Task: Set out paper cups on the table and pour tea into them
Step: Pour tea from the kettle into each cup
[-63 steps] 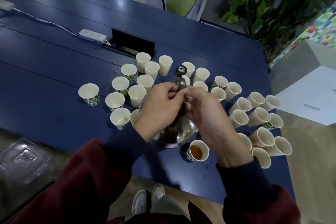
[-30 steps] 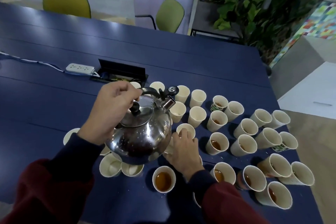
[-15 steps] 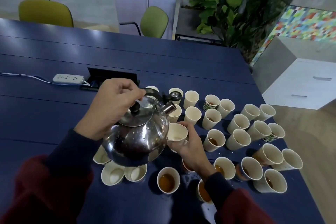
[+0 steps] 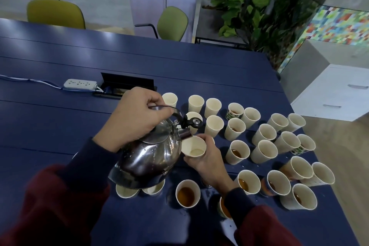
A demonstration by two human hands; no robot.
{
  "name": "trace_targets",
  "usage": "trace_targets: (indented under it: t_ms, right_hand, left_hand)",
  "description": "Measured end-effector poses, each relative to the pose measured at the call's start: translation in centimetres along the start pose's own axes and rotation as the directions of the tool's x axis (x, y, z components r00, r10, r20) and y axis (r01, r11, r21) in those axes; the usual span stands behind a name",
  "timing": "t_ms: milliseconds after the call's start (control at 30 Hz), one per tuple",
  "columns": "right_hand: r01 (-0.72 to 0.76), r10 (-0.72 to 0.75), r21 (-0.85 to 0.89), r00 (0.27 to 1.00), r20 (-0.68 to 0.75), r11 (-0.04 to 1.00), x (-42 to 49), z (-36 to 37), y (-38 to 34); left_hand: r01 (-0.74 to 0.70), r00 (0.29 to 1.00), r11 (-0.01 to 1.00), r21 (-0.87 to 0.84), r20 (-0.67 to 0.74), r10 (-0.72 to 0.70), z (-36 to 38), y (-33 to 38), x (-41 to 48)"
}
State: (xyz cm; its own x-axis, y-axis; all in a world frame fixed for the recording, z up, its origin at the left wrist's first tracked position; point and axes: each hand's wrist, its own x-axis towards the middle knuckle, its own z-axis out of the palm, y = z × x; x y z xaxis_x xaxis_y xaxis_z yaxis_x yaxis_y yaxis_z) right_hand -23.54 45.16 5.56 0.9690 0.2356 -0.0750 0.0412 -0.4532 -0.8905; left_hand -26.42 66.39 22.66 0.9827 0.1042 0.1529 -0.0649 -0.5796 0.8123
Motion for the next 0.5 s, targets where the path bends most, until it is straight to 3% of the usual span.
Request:
trace_targets:
  t_ms: [500]
  right_hand:
    - [0.084,-0.084,-0.045,0.996,-0.012,0.995,-0.2,1.4,-0.7]
  left_hand:
    - [-0.042,0.999,0.952,0.304,-0.011,0.048,0.5,0.3,-0.7]
